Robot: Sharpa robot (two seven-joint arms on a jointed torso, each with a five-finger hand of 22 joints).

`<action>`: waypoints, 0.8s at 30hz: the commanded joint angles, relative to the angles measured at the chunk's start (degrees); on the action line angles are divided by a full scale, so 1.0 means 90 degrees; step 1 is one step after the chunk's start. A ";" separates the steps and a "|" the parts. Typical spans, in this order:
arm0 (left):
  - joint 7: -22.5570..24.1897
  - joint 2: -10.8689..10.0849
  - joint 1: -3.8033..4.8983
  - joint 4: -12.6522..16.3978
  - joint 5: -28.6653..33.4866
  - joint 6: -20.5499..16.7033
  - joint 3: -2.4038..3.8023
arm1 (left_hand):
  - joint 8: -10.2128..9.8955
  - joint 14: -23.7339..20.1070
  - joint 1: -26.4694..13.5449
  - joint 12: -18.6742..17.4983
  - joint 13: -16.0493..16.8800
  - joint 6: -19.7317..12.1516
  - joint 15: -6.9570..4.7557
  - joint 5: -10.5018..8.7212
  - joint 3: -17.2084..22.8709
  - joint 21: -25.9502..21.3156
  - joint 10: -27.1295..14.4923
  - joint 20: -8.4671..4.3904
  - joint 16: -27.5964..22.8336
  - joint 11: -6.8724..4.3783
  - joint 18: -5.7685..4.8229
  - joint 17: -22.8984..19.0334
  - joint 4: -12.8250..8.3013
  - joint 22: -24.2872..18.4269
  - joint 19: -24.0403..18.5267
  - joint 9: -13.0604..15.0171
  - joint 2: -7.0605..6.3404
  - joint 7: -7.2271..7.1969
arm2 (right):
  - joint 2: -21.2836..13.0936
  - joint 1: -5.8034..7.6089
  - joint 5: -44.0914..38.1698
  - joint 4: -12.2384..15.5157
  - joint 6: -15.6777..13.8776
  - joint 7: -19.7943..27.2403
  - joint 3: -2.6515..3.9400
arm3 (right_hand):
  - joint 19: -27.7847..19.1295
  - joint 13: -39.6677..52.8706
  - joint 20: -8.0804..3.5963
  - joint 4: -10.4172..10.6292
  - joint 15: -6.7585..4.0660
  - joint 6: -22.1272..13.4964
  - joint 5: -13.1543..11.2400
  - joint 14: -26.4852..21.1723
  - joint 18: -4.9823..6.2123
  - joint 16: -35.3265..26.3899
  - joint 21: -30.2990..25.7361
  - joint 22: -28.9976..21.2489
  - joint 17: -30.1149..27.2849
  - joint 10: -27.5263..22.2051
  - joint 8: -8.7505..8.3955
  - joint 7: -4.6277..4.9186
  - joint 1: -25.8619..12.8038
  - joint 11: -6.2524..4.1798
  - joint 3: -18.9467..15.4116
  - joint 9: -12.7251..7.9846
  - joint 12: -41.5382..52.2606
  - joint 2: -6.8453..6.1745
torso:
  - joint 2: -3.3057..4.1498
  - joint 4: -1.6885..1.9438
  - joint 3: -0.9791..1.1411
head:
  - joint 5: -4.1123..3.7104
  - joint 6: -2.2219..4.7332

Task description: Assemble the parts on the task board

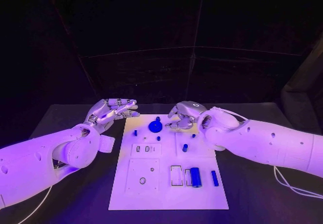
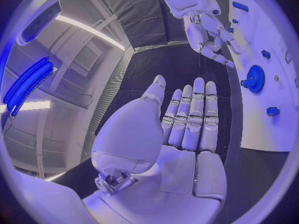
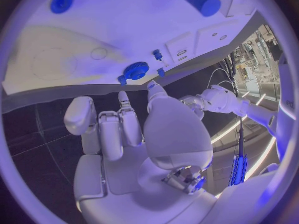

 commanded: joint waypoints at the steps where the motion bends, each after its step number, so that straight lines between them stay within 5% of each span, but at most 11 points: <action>1: 0.0031 -0.0015 0.0010 -0.0006 -0.0017 0.0016 0.0007 | -0.0047 0.0020 0.0013 -0.0033 -0.0008 0.0000 0.0003 -0.0029 0.0000 -0.0042 0.0035 -0.0003 -0.0036 0.0015 0.0098 0.0008 -0.0041 -0.0011 0.0030 -0.0008 0.0046 0.0023 | -0.0402 0.0032 0.1616 0.0179 0.0027 0.0739 0.0004 | -0.0080 0.0838 -0.0019 -0.0232 -0.0033 0.0043 -0.0186 0.0457 -0.0002 -0.0025 -0.0045 -0.0091 0.0682 0.0155 0.0003 0.0013 0.0302 -0.0039 0.0002 -0.0008 -0.0067 -0.0003 | -0.0014 -0.0070 0.0001 | -0.0015 0.0021; 6: 0.0039 -0.0015 0.0010 -0.0029 -0.0017 0.0036 0.0007 | -0.0054 0.0029 0.0056 -0.0046 -0.0007 0.0007 0.0001 -0.0026 0.0019 -0.0051 0.0044 -0.0004 -0.0053 0.0010 0.0099 0.0018 -0.0085 -0.0014 0.0039 -0.0007 0.0067 0.0017 | -0.1100 0.0057 0.2365 0.0171 0.0460 0.1236 0.0002 | -0.0168 0.0777 -0.0038 -0.0847 -0.0057 0.0115 -0.0309 0.0432 0.0022 -0.0077 -0.0119 -0.0223 0.0571 0.0099 0.0024 -0.0008 0.1049 -0.0065 0.0115 -0.0003 -0.0164 -0.0055 | -0.0036 -0.0135 0.0010 | -0.0038 0.0026; 11: 0.0060 0.0015 0.0010 -0.0070 -0.0017 0.0058 0.0006 | -0.0055 0.0032 0.0064 -0.0047 -0.0006 0.0009 0.0000 -0.0026 0.0023 -0.0052 0.0047 -0.0005 -0.0056 0.0008 0.0099 0.0020 -0.0092 -0.0014 0.0041 -0.0007 0.0071 0.0016 | -0.1526 0.0058 0.2387 0.0033 0.0443 0.1524 -0.0001 | -0.0209 0.0603 -0.0038 -0.1023 -0.0049 0.0022 -0.0572 0.0427 0.0032 -0.0094 -0.0161 -0.0298 0.0548 -0.0031 -0.0008 0.0010 0.1161 -0.0051 0.0069 -0.0020 -0.0405 -0.0094 | -0.0035 -0.0189 0.0049 | -0.0035 0.0053; 16: 0.0064 0.0037 0.0009 -0.0105 -0.0017 0.0079 0.0004 | -0.0055 0.0032 0.0064 -0.0047 -0.0006 0.0009 0.0000 -0.0026 0.0023 -0.0052 0.0047 -0.0005 -0.0056 0.0008 0.0099 0.0020 -0.0092 -0.0014 0.0041 -0.0007 0.0071 0.0016 | -0.1666 0.0049 0.2323 -0.0130 0.0396 0.1700 -0.0004 | -0.0241 0.0555 -0.0033 -0.1061 -0.0044 -0.0007 -0.0535 0.0421 0.0042 -0.0108 -0.0189 -0.0356 0.0517 -0.0072 -0.0006 0.0016 0.1170 -0.0046 0.0046 -0.0021 -0.0472 -0.0101 | -0.0034 -0.0161 0.0025 | -0.0097 0.0070; 24: 0.0061 0.0078 0.0008 -0.0179 -0.0017 0.0096 -0.0001 | -0.0055 0.0032 0.0064 -0.0047 -0.0006 0.0009 0.0000 -0.0026 0.0023 -0.0052 0.0047 -0.0005 -0.0056 0.0008 0.0099 0.0020 -0.0092 -0.0014 0.0041 -0.0007 0.0071 0.0016 | -0.1599 0.0000 0.2292 -0.0327 0.0392 0.1808 -0.0006 | -0.0257 0.0553 -0.0029 -0.1099 -0.0040 -0.0035 -0.0448 0.0421 0.0047 -0.0111 -0.0206 -0.0385 0.0520 -0.0078 0.0000 0.0022 0.1180 -0.0041 0.0037 -0.0019 -0.0474 -0.0069 | -0.0032 -0.0138 0.0022 | -0.0111 0.0064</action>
